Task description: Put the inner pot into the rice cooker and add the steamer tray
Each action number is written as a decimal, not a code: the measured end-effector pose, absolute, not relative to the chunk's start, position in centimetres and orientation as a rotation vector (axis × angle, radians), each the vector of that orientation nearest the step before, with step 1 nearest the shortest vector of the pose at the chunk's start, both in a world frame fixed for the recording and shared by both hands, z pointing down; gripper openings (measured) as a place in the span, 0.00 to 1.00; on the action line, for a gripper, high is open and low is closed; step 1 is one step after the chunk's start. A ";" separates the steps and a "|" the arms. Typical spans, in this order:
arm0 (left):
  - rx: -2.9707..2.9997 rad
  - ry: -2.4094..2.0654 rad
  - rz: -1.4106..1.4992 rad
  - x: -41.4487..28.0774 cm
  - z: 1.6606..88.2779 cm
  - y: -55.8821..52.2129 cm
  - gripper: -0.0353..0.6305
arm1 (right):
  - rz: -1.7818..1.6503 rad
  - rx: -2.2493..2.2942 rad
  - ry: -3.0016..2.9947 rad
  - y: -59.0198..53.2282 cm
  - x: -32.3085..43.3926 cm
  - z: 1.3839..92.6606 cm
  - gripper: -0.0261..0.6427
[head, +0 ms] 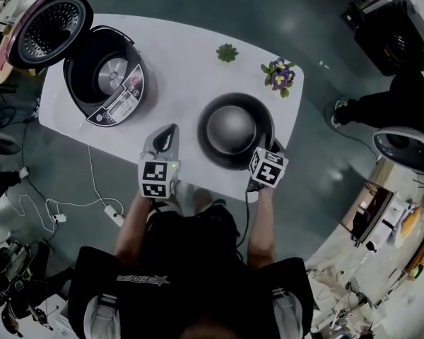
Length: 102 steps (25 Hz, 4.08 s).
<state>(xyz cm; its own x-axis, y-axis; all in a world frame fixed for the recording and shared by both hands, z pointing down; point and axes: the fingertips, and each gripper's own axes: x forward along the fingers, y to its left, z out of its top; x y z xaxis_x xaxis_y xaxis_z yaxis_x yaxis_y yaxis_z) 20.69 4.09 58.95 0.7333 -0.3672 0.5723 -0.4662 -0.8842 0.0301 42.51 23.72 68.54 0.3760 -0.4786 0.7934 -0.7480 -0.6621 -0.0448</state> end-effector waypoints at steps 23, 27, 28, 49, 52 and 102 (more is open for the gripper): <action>2.794 -0.847 0.692 14.6 53.5 0.8 0.07 | 1.101 2.429 -1.227 20.8 41.7 60.7 0.06; 2.822 -0.887 0.637 13.8 51.7 0.3 0.07 | 1.029 2.456 -1.288 19.6 41.5 57.6 0.06; 2.826 -0.901 0.620 13.6 51.2 0.1 0.07 | 1.014 2.461 -1.306 19.2 41.4 56.9 0.06; 2.787 -1.231 0.406 1.6 44.2 -7.9 0.07 | 0.806 2.488 -1.720 4.5 35.4 44.3 0.07; 2.768 -1.270 0.386 0.3 43.4 -10.3 0.07 | 0.772 2.477 -1.769 1.0 34.7 42.3 0.07; 2.428 -1.526 0.487 -13.7 50.4 -24.2 0.07 | 0.947 1.709 -1.787 -28.8 22.1 58.1 0.08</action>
